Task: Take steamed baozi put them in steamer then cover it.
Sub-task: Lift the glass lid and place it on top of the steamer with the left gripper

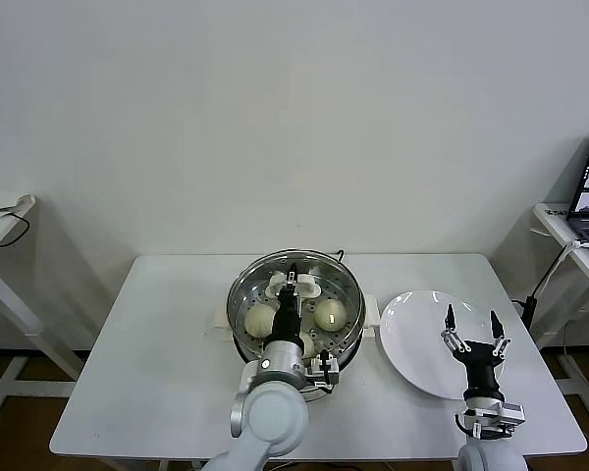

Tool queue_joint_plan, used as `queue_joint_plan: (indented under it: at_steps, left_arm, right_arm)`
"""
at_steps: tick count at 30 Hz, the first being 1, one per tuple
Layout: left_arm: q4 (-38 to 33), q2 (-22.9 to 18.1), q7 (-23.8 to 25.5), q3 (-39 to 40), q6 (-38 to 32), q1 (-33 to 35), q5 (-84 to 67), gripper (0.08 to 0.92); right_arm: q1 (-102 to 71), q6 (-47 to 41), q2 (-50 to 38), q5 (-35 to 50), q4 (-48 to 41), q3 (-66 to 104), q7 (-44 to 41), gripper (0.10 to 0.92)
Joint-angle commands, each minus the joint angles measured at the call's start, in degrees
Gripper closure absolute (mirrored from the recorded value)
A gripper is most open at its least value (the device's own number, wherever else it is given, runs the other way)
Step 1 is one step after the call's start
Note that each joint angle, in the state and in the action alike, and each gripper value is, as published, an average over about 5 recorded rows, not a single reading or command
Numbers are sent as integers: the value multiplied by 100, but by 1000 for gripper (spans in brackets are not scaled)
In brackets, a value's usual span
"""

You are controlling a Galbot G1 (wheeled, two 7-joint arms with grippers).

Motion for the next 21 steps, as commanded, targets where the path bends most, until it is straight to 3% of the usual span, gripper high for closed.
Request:
queue_joint_plan:
  at_steps: [1, 21]
  left_arm:
    - [179, -92, -30, 54, -30, 7, 185, 806]
    - [332, -133, -102, -53, -150, 72, 381, 806]
  right_arm:
    - [8, -3, 6, -23, -22, 15, -2, 203]
    - [45, 7, 21, -50, -78, 24, -6, 203]
